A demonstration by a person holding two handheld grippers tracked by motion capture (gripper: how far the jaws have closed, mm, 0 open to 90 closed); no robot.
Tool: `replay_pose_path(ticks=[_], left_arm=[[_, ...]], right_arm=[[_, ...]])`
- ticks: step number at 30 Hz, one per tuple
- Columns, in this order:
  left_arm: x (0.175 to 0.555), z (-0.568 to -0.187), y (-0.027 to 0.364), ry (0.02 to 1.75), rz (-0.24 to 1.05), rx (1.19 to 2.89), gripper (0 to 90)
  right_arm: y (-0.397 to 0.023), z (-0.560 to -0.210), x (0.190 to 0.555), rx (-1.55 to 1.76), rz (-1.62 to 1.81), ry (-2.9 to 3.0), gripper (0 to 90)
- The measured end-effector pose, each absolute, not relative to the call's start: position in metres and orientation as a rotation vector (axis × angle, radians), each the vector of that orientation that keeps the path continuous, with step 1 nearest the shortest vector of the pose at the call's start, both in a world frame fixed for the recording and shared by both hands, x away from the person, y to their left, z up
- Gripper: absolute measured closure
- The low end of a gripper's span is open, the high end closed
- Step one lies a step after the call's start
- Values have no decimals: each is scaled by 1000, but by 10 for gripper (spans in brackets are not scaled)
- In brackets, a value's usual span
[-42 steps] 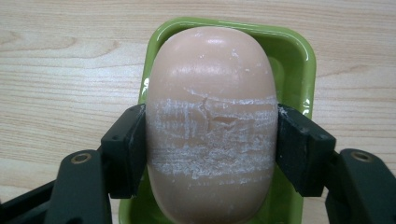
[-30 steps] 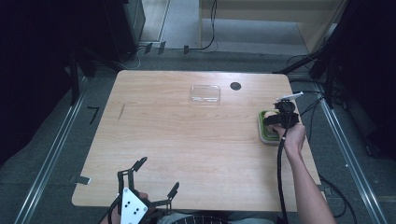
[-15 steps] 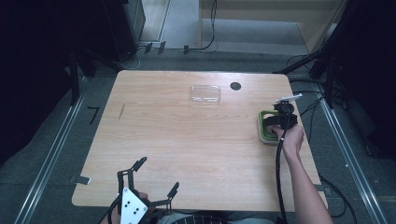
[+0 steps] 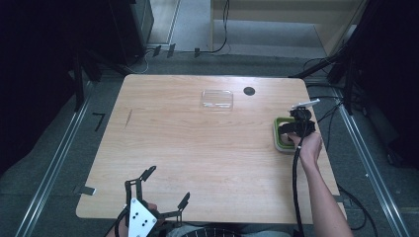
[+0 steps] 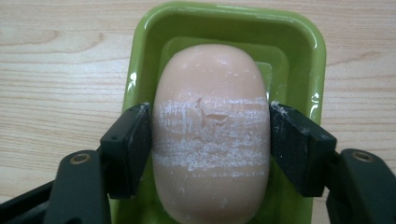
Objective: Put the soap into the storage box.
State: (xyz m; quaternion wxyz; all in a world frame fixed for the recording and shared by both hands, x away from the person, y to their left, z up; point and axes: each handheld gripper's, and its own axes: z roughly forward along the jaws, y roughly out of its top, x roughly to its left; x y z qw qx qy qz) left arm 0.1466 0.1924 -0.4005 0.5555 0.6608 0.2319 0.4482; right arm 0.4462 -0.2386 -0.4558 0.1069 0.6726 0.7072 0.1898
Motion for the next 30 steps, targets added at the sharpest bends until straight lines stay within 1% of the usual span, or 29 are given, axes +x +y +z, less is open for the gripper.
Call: replay_pose_path(ticks=[4,13,16,20,25,30], left_arm=[[147,-400,193,552,1061,1558,0],[146,-400,193,550,1063,1562,0],[146,-400,193,550,1064,1562,0],[146,-400,192,545,1061,1563,0],[146,-400,192,542,1063,1564,0],[146,-400,192,542,1063,1565,0]], right_arm=[[-238,-452,446,1965,541,2100,305],[-236,-442,443,1949,485,2152,190],[-239,-437,438,1947,480,2181,179],[-243,-429,430,1915,469,2227,144],[-245,-419,418,1870,454,2285,132],[-243,-413,407,1822,437,2339,102]])
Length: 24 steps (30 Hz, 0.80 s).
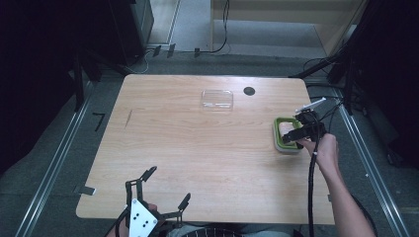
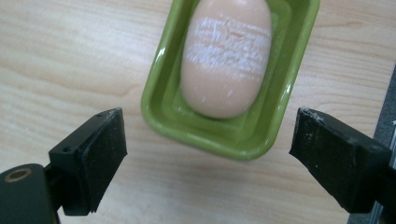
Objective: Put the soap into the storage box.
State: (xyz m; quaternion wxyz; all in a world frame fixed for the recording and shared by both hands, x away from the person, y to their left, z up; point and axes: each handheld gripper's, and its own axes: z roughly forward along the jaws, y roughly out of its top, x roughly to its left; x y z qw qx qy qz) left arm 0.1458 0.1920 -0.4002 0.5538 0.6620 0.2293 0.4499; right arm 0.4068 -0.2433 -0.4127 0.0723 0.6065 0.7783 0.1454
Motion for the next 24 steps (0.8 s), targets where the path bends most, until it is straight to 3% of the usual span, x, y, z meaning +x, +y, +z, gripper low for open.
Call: replay_pose_path(ticks=[24], left_arm=[[146,-400,192,543,1063,1564,0]], right_arm=[[-221,-405,355,1601,309,2513,93]])
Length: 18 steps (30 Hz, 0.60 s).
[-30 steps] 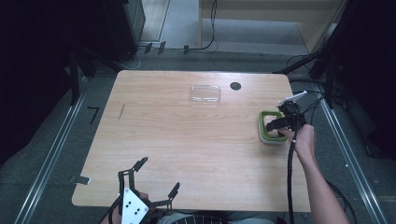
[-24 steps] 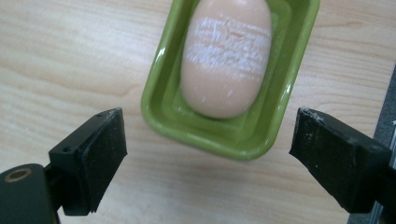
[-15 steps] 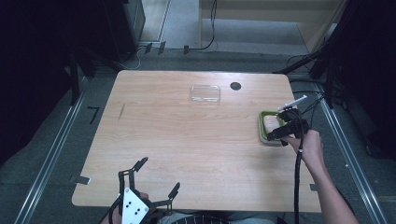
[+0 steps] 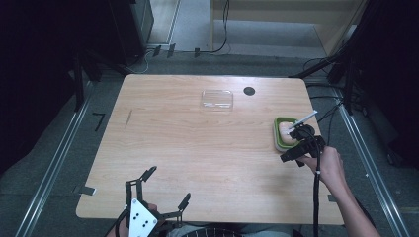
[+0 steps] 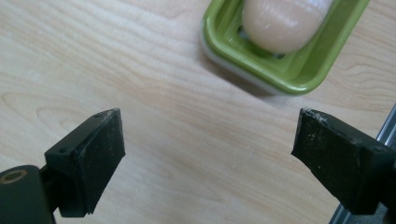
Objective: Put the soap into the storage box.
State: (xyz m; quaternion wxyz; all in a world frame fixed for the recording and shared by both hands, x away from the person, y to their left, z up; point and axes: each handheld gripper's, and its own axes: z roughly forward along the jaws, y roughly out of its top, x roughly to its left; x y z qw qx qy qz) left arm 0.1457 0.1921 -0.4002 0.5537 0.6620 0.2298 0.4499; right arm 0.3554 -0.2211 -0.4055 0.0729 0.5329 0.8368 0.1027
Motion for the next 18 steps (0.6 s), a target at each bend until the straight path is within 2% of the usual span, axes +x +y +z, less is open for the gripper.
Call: replay_pose_path(ticks=[8,18], left_arm=[[146,-400,192,543,1064,1565,0],[145,-400,192,541,1063,1566,0]], right_arm=[[-218,-413,336,1565,293,2564,94],[-216,-444,303,1492,229,2697,106]])
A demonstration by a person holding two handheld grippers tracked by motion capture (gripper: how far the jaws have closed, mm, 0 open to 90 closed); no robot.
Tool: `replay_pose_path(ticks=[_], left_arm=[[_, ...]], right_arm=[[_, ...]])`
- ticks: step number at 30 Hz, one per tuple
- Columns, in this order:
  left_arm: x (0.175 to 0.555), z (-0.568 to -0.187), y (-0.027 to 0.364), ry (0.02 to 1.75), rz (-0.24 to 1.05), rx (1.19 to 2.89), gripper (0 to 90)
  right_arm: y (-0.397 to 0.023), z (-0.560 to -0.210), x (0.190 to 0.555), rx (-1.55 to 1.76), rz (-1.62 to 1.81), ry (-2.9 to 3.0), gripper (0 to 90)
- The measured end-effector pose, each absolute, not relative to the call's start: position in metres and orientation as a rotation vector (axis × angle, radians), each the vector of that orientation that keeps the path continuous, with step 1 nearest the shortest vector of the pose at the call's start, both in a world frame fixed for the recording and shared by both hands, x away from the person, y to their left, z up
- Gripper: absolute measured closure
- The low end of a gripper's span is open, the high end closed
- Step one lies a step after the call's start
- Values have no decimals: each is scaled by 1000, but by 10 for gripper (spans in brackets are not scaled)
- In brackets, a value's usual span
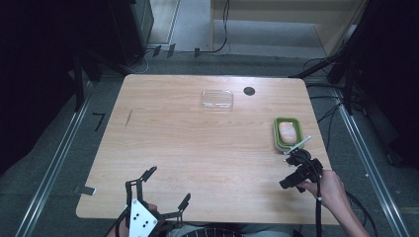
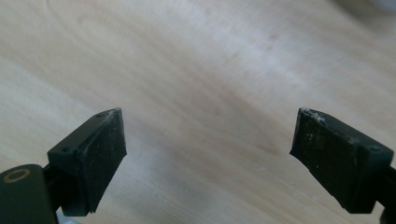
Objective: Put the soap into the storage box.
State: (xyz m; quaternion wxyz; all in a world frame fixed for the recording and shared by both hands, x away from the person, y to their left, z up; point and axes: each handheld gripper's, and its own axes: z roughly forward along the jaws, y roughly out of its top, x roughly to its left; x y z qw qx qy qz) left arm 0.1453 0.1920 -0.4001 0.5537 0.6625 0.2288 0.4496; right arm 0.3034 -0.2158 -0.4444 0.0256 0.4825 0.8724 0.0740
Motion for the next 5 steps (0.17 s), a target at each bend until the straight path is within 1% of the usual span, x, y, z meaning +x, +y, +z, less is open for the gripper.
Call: replay_pose_path(ticks=[2,5], left_arm=[[145,-400,192,538,1063,1566,0],[146,-400,192,543,1065,1563,0]], right_arm=[[-216,-452,300,1469,252,2754,138],[-218,-460,299,1503,264,2786,140]])
